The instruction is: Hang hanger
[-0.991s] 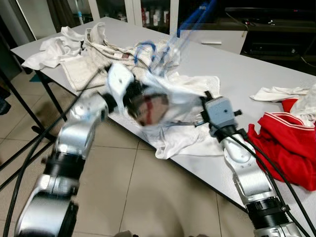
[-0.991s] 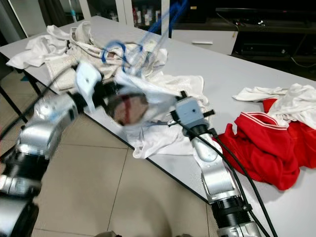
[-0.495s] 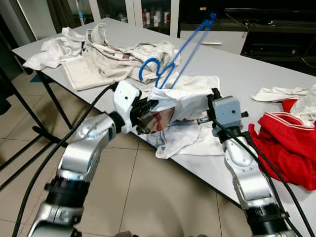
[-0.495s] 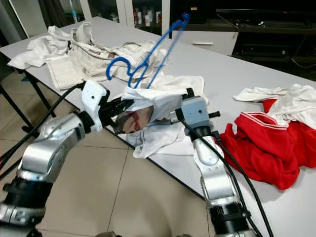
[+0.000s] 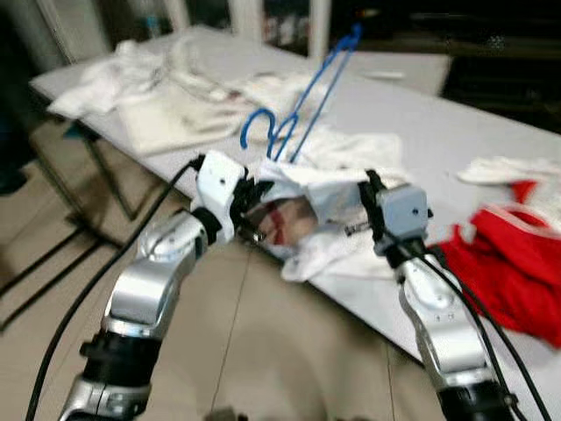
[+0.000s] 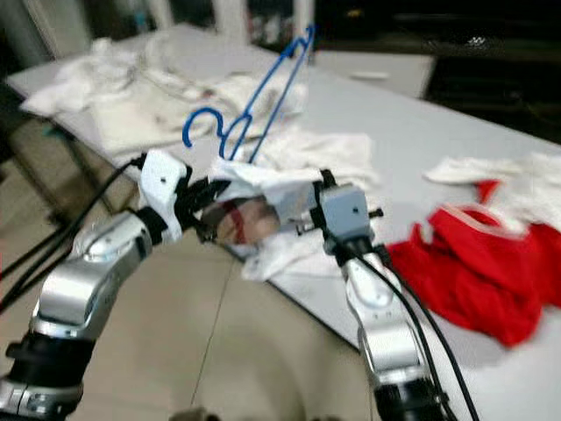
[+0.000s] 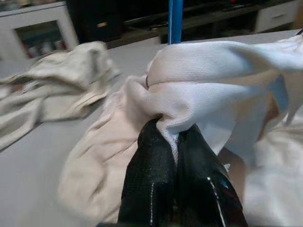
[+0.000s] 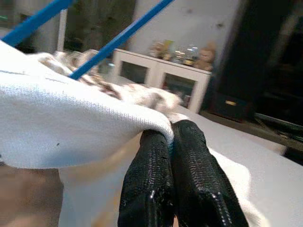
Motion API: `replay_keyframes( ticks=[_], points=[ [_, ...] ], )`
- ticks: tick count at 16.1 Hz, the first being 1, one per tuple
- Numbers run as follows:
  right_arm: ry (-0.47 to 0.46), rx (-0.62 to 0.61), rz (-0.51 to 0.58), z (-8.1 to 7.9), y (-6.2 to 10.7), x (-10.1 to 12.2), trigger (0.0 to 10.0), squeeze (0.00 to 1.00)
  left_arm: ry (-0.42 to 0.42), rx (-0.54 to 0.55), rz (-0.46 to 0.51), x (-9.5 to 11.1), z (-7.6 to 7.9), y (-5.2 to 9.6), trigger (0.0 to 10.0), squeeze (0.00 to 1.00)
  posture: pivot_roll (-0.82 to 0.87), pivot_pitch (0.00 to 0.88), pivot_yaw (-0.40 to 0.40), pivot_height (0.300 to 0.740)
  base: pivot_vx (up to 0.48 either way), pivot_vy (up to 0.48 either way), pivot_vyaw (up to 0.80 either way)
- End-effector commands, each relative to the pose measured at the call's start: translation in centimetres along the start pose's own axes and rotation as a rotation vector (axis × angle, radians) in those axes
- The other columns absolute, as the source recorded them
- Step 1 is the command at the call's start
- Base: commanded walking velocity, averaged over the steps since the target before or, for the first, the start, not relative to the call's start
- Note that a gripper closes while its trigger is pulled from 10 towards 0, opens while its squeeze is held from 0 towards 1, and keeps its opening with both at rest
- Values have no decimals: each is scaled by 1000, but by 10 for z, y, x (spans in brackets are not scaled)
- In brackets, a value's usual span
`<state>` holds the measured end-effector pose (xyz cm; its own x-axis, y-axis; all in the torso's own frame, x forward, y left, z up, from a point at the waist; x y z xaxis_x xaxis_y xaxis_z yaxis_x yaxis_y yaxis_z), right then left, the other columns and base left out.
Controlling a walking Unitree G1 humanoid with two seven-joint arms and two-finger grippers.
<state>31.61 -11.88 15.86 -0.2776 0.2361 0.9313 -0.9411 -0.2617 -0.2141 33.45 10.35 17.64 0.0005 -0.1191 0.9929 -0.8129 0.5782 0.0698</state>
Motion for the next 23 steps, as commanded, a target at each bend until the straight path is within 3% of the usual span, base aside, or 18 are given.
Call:
replay_keyframes(
  ticks=[1,12,14,23],
  points=[
    [-15,-8,13,2,-3,6,10000,0,-26,22,17,8,-5,1,10000,0,25,1,52,723,0,0,800],
    [-28,9,16,1,-9,8,10000,0,-55,28,42,12,1,-3,10000,0,31,0,39,723,0,0,800],
    [-16,5,9,1,-9,6,10000,0,-93,29,59,15,1,-4,10000,0,31,0,37,723,0,0,800],
    [36,-38,-57,6,-20,-6,10000,0,-112,36,85,20,-3,-10,10000,0,35,0,39,723,0,0,800]
  ],
)
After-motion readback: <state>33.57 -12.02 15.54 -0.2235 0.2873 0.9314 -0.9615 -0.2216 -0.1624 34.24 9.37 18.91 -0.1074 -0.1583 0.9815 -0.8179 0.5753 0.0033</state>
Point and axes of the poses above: a point about 5 cm out from each wrist's last joint towards the gripper, its own y axis pointing back from the gripper into the wrist, its own x axis along the axis of the wrist's last joint, z = x × y, the point moved 3 cm from there along -y, pointing out of the wrist towards the gripper, and after that the axes turned 3 degrees about y, right-handed, at the moved point
